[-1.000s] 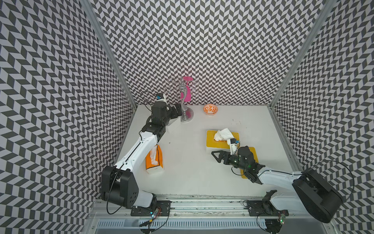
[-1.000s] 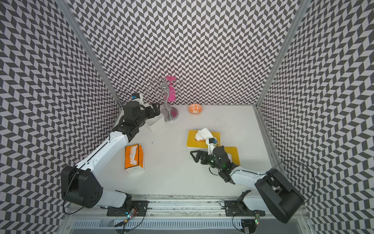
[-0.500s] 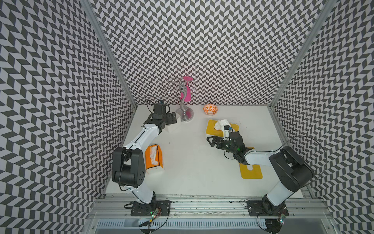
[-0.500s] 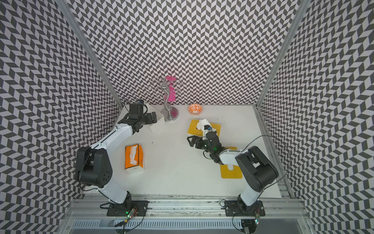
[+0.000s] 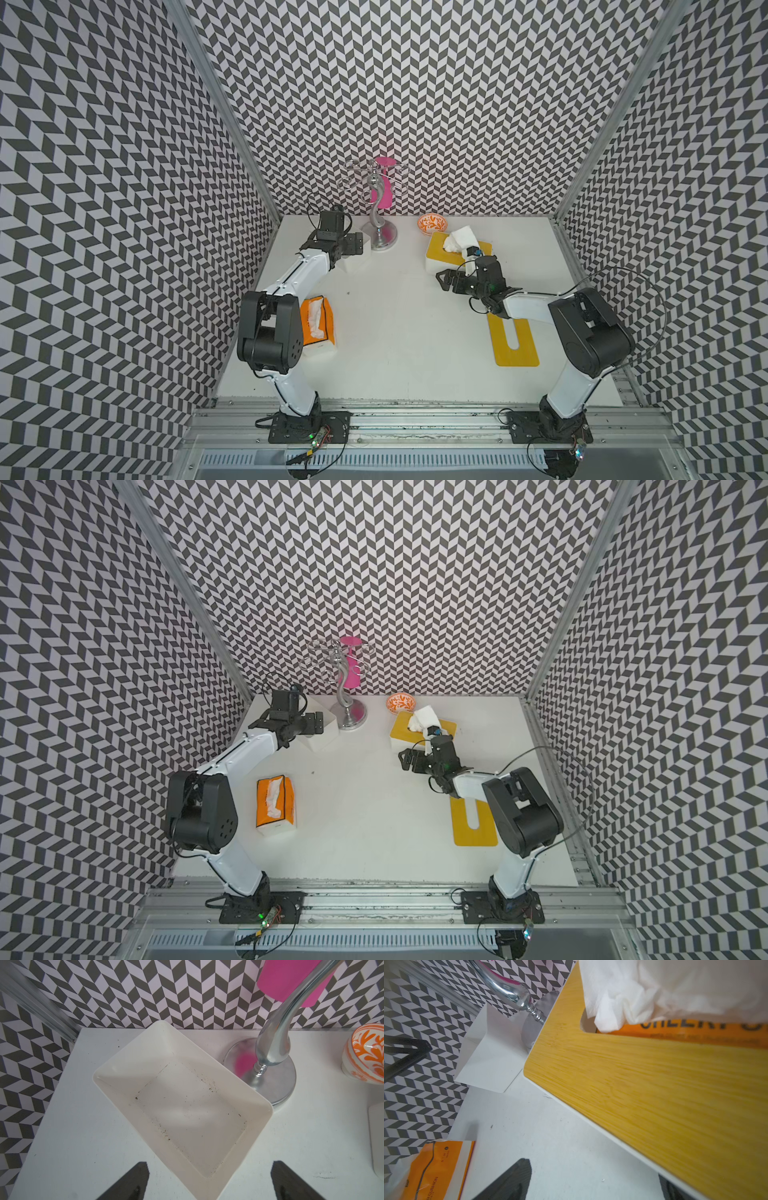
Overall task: Put the tissue paper into the tissue box
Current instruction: Move the tissue box to the center of the board.
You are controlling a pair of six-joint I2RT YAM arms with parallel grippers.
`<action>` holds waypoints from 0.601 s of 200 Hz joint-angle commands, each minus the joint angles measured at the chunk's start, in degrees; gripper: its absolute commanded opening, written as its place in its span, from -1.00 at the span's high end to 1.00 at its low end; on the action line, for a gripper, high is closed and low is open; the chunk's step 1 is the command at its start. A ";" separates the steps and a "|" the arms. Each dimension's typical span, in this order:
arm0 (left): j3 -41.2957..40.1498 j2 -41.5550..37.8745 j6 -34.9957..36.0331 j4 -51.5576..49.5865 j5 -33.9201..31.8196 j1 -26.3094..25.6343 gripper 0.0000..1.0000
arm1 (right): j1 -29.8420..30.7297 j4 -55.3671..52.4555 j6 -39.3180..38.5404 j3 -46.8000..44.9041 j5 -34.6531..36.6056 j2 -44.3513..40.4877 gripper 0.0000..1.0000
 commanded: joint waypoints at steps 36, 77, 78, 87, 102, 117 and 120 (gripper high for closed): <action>1.37 2.41 3.67 -1.38 -1.93 -1.92 -0.92 | -3.79 -1.49 -5.04 2.15 1.84 1.29 -0.99; 1.81 3.64 4.47 -1.98 -2.79 -1.95 -0.92 | -4.82 -3.27 -7.63 3.02 2.95 -0.29 -0.99; 1.81 3.68 4.47 -1.95 -2.84 -1.97 -0.92 | -4.86 -3.30 -7.65 3.03 3.02 -0.35 -0.99; 1.88 4.03 4.69 -2.01 -2.97 -1.94 -0.91 | -5.11 -3.76 -8.21 3.02 3.53 -1.06 -0.99; 2.11 4.71 4.82 -2.10 -3.06 -1.97 -0.88 | -5.49 -4.37 -8.63 2.69 4.00 -2.91 -0.99; 2.49 5.37 4.80 -2.22 -2.73 -1.91 -0.84 | -5.52 -5.00 -8.97 1.92 2.80 -5.20 -0.99; 2.51 5.55 4.84 -2.30 -2.64 -1.93 -0.83 | -5.52 -4.93 -8.85 1.63 2.50 -5.75 -0.99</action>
